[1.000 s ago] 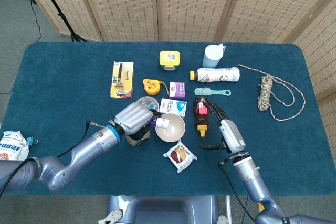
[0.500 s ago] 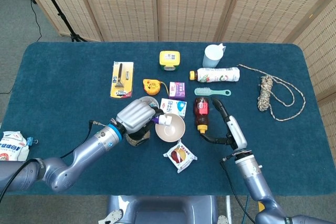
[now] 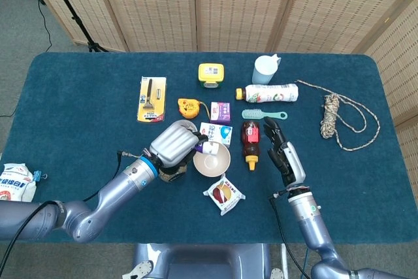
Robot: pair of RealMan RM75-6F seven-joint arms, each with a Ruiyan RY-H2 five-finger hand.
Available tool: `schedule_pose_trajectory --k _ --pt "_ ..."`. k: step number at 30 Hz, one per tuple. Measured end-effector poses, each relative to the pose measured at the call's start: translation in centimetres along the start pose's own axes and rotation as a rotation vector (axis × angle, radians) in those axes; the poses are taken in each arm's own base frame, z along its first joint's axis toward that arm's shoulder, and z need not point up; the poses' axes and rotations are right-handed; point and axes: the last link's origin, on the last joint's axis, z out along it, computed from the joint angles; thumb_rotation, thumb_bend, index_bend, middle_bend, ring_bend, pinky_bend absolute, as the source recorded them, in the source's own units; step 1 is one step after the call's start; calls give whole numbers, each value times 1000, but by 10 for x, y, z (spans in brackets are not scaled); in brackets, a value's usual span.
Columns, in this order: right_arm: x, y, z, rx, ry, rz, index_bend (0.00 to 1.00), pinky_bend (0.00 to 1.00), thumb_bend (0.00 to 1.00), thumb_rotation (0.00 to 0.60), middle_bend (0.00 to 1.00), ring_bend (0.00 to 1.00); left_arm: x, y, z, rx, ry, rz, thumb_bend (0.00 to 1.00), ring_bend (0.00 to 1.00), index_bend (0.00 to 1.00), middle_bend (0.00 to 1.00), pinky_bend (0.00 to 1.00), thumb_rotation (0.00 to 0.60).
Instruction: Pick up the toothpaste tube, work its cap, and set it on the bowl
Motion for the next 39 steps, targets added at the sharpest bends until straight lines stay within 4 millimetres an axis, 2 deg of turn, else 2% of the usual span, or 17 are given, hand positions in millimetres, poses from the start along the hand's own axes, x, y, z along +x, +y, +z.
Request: schedule_pose_trajectory --k 9,22,39 --pt "-10 4 5 6 27 48 0 0 0 160 0 0 -4 13 4 2 7 25 1000 516 509 438 605 600" --pt "-21 -2 14 28 79 151 0 0 0 156 0 0 -6 38 19 16 36 25 1000 516 509 438 618 600" --pt "-19 6 19 17 95 200 0 0 0 156 0 0 -8 64 35 13 27 31 1000 516 509 439 618 600"
